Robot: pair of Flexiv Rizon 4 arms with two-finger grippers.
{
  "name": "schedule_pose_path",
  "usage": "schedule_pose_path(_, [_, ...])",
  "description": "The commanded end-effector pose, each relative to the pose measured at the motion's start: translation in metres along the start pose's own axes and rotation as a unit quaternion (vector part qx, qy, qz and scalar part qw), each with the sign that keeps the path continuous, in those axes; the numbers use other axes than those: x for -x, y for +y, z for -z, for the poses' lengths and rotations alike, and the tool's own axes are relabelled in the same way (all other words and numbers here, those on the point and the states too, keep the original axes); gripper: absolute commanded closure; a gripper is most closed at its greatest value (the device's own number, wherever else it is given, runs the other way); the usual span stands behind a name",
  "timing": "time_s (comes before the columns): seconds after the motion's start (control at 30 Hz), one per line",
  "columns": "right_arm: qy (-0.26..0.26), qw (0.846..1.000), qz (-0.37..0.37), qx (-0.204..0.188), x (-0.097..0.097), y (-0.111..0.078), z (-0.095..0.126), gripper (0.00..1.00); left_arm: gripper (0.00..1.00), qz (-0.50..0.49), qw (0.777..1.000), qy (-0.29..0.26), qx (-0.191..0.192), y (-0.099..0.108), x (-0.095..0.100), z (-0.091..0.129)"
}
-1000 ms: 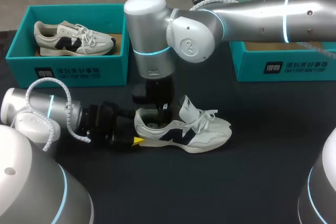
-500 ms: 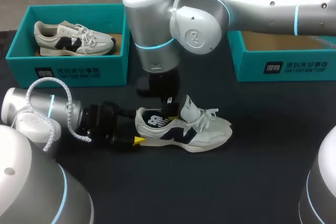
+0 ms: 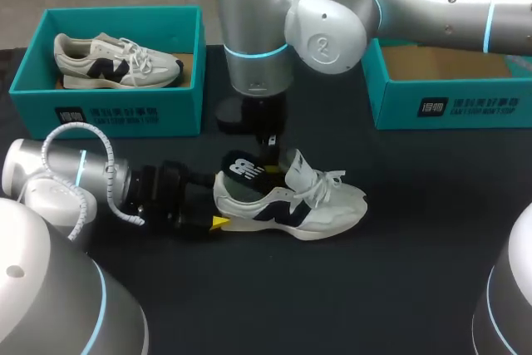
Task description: Take the shoe out of the shoebox, open the shoe tongue, remove and reinsert the insole, then place the shoe into the shoebox
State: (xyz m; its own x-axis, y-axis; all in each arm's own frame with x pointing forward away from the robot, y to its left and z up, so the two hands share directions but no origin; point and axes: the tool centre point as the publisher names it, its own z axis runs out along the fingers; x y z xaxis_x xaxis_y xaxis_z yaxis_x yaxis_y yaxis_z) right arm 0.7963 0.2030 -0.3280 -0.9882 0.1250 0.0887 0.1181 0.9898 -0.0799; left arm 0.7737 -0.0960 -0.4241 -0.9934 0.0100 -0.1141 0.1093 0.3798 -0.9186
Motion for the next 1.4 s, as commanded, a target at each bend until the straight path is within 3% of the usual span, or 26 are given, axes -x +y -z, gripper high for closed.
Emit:
schedule_pose_path(0.03, [0.003, 1.000, 0.012, 0.009, 0.011, 0.010, 0.001, 1.00, 1.00, 0.000, 1.000, 0.000, 0.002, 0.001, 0.000, -0.002])
schedule_pose_path(0.43, [-0.016, 0.998, 0.052, 0.028, 0.033, 0.040, 0.028, 1.00, 1.00, 0.000, 1.000, 0.000, 0.002, 0.001, 0.000, -0.002])
schedule_pose_path(0.7, [0.011, 0.995, 0.077, 0.058, 0.032, 0.054, 0.015, 1.00, 1.00, 0.000, 1.000, 0.000, 0.002, 0.001, 0.000, -0.002])
schedule_pose_path(0.73, [0.014, 0.995, 0.079, 0.063, 0.031, 0.054, 0.013, 0.87, 1.00, 0.000, 1.000, 0.000, 0.002, 0.001, 0.000, -0.002])
schedule_pose_path(0.77, [0.014, 0.994, 0.080, 0.067, 0.030, 0.055, 0.011, 0.58, 1.00, 0.000, 1.000, 0.000, 0.002, 0.001, 0.000, -0.002])
schedule_pose_path(0.8, [0.017, 0.994, 0.081, 0.065, 0.028, 0.056, 0.011, 0.51, 1.00, 0.000, 1.000, 0.000, 0.002, 0.001, 0.000, -0.002])
schedule_pose_path(0.87, [0.021, 0.995, 0.081, 0.059, 0.027, 0.057, 0.011, 0.00, 1.00, 0.000, 1.000, 0.000, 0.002, 0.001, 0.000, -0.002])
schedule_pose_path(1.4, [0.125, 0.981, 0.057, 0.140, 0.017, 0.021, 0.015, 0.00, 1.00, 0.000, 1.000, 0.000, 0.002, 0.001, 0.000, -0.002])
